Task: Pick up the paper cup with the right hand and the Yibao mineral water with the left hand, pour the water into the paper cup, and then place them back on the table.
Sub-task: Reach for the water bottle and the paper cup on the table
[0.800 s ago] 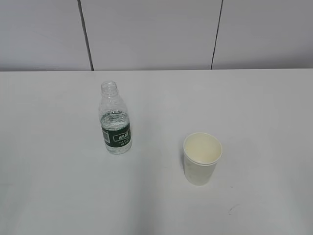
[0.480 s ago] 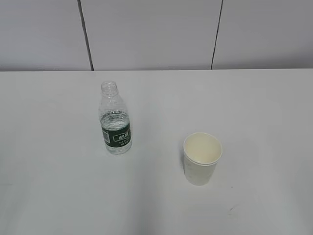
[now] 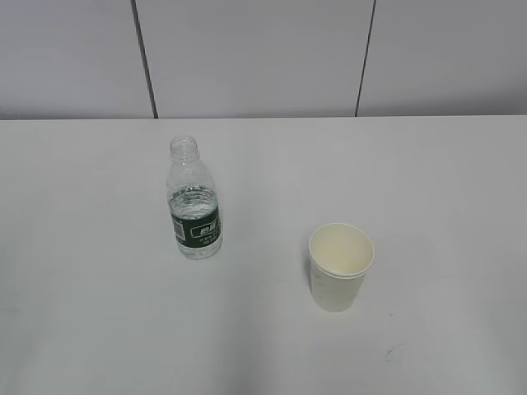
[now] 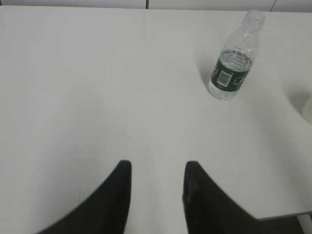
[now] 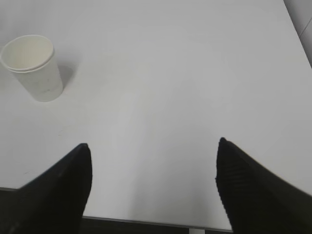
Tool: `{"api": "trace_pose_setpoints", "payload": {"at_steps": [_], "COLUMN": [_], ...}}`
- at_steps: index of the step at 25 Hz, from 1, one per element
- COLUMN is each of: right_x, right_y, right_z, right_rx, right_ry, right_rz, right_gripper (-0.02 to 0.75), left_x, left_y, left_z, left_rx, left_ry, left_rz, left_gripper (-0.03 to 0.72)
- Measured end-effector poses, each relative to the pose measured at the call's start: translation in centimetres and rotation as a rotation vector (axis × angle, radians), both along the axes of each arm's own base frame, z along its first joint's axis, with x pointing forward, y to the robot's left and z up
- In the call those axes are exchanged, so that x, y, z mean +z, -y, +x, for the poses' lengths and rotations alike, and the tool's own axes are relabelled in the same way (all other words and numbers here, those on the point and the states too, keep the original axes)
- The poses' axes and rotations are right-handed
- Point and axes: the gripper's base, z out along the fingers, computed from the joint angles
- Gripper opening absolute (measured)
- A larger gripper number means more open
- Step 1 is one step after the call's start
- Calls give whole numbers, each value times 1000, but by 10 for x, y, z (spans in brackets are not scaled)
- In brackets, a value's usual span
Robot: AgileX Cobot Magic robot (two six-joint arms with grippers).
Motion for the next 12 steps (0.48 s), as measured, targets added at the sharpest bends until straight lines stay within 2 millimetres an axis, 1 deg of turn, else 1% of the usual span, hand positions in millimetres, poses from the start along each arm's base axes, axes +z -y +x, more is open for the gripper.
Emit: {"api": "trace_pose_setpoints", "payload": {"at_steps": [4, 12], "right_x": [0, 1], "right_y": [-2, -1], "right_z": [0, 11], "right_rx": [11, 13], "right_ry": [-1, -75], "right_rz": [17, 24], "right_gripper": [587, 587], "left_x": [0, 0], "left_y": [0, 0], "left_z": [0, 0], "left_rx": [0, 0], "left_ry": [0, 0], "left_rz": [0, 0], "left_gripper": [237, 237]}}
